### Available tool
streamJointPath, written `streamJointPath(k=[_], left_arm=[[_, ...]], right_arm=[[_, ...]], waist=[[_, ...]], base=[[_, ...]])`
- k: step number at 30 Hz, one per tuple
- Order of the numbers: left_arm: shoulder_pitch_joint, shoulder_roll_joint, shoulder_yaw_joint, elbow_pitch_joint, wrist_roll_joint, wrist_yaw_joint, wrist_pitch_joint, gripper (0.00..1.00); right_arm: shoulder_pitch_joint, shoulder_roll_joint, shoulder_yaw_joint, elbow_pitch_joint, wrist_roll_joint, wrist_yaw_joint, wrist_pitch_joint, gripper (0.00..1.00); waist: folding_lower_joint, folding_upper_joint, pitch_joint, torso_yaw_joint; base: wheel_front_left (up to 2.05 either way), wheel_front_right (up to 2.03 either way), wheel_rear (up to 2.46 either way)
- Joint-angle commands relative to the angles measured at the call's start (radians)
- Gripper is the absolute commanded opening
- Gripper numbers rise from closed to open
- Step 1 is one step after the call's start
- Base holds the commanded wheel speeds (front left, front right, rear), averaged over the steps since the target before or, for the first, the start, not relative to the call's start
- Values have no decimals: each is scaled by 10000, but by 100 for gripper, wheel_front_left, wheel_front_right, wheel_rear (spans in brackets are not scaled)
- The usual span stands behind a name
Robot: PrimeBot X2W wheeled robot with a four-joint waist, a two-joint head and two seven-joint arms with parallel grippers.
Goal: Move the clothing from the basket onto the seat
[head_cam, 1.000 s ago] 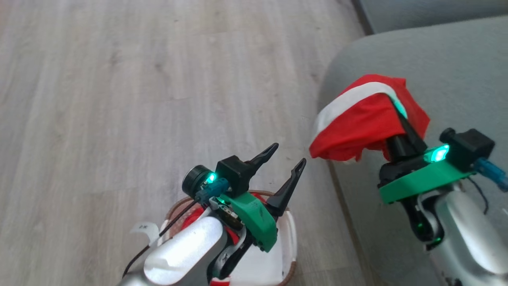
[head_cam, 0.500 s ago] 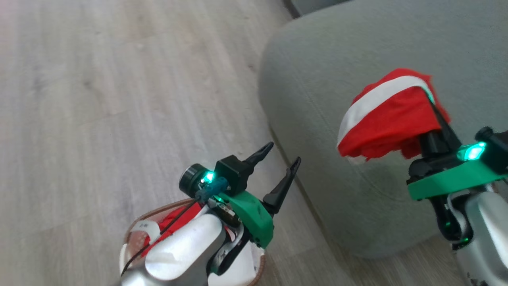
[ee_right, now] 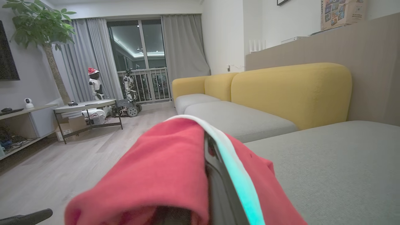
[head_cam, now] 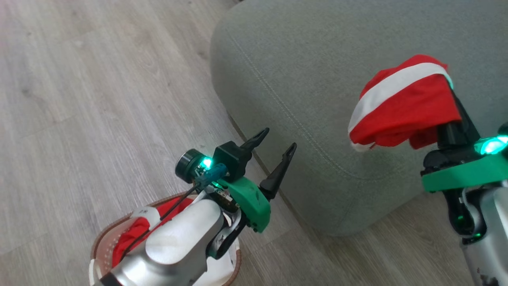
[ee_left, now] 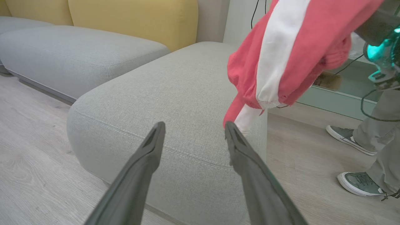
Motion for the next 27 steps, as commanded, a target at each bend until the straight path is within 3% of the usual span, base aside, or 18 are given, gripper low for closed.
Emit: streamJointPath(k=[1, 7, 14, 27], left_arm=[[-572, 15, 362, -159, 57, -23, -132, 100], [-696, -87, 308, -9, 58, -85, -155, 100], [-1007, -300, 213, 112, 114, -109, -101, 100], [-2040, -753, -122, 457, 492, -35, 127, 100]], right_arm=[[-69, -88, 10, -437, 64, -4, -65, 0], [-205, -104, -85, -571, 185, -4, -65, 0], [-1208, -551, -326, -280, 694, -4, -65, 0], [-4240, -2389, 163, 2560, 1605, -4, -65, 0]], waist=[[0, -1, 90, -109], [0, -1, 224, -126], [0, -1, 726, 165], [0, -1, 2308, 1206]], base=[[0, 0, 0], [0, 0, 0], [0, 0, 0], [0, 0, 0]])
